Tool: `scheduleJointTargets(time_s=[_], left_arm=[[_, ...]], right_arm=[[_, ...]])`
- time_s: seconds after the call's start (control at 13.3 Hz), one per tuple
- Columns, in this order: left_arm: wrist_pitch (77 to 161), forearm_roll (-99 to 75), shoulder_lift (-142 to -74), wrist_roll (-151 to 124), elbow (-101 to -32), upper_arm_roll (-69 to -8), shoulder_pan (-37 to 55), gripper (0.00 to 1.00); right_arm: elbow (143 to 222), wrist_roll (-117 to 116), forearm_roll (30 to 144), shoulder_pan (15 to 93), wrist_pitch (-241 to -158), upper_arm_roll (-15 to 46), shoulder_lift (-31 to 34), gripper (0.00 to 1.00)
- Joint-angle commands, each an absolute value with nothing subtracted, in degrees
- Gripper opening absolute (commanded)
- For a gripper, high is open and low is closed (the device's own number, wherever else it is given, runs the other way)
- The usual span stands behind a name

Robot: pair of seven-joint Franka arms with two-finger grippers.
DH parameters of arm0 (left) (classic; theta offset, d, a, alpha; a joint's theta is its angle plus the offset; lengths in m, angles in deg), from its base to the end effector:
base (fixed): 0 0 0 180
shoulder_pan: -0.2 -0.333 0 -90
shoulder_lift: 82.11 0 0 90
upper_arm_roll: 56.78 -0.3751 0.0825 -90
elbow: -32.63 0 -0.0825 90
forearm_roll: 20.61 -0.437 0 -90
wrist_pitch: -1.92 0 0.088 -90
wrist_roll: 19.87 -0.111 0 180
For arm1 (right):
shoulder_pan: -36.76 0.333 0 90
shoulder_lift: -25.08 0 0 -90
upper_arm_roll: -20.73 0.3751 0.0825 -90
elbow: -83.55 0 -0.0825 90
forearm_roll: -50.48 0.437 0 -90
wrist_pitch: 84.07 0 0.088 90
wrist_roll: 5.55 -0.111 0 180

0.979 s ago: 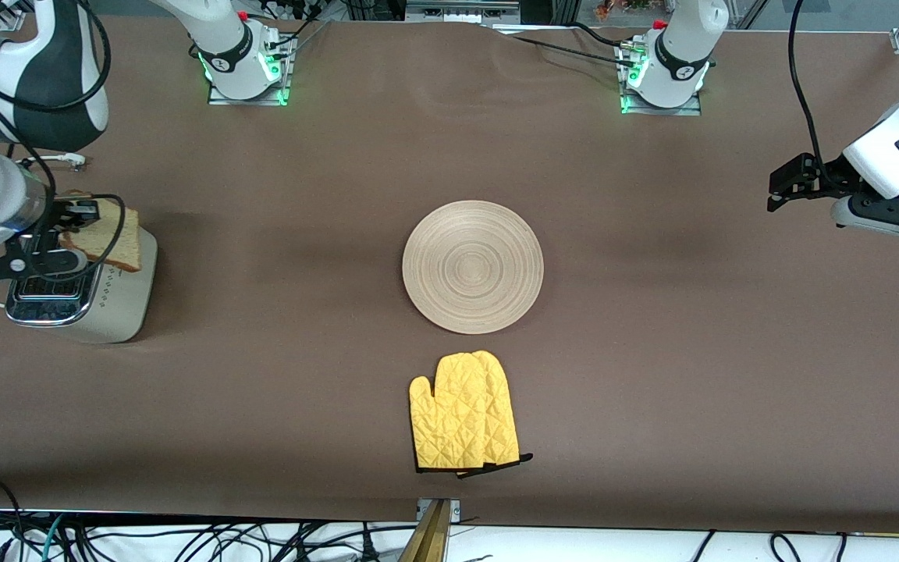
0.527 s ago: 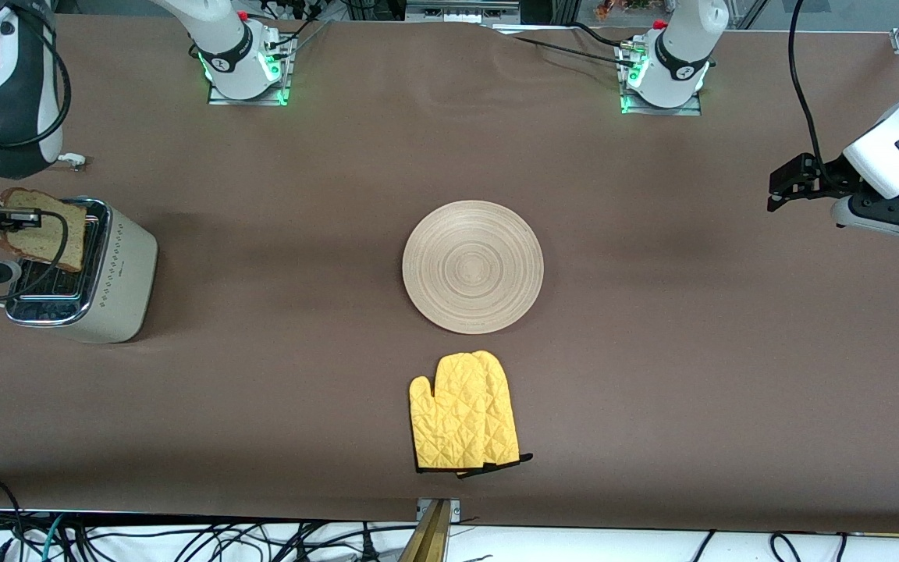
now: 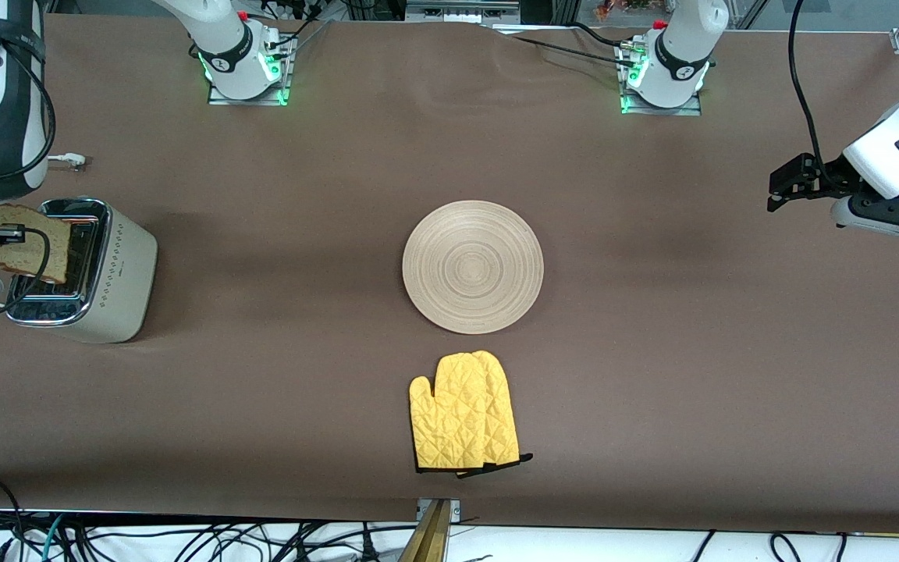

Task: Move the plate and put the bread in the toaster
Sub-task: 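Lower the bread into a toaster slot with the right gripper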

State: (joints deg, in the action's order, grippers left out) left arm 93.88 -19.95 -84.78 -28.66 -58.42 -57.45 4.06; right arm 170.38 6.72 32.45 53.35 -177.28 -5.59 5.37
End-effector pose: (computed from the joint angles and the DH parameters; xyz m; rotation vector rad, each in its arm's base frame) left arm 0.6248 -0.0362 0.6442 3.1118 -0.3256 -0.0472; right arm 0.6942 -0.1078 0.5160 2.6944 0.1385 -0.3875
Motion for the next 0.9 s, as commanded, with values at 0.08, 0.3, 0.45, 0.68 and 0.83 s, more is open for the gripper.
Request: scheduleJointTargets(time_s=[0.08, 0.3, 0.45, 0.68, 0.83], left_arm=[[93.0, -21.2, -85.4, -28.0, -56.7, -57.5, 4.4, 1.00], [93.0, -21.2, -85.4, -28.0, -56.8, -57.5, 4.4, 1.00], [93.0, -21.2, -85.4, -28.0, -56.8, -57.5, 4.4, 1.00], [93.0, -21.2, -85.4, -28.0, -56.8, -57.5, 4.4, 1.00], [93.0, -21.2, -85.4, -28.0, -56.7, -57.5, 4.4, 1.00]], right_arm=[[168.6, 8.2, 32.5, 52.4, -178.1, -5.5, 3.1, 0.00], [168.8, 8.2, 33.3, 52.0, -178.1, -5.5, 2.0, 0.00], [168.9, 8.0, 33.6, 51.9, -178.2, -5.5, 1.3, 0.00], [168.6, 7.6, 35.6, 51.9, -178.2, -5.5, 0.0, 0.00], [168.6, 7.4, 36.2, 51.9, -178.2, -5.4, -0.2, 0.00]])
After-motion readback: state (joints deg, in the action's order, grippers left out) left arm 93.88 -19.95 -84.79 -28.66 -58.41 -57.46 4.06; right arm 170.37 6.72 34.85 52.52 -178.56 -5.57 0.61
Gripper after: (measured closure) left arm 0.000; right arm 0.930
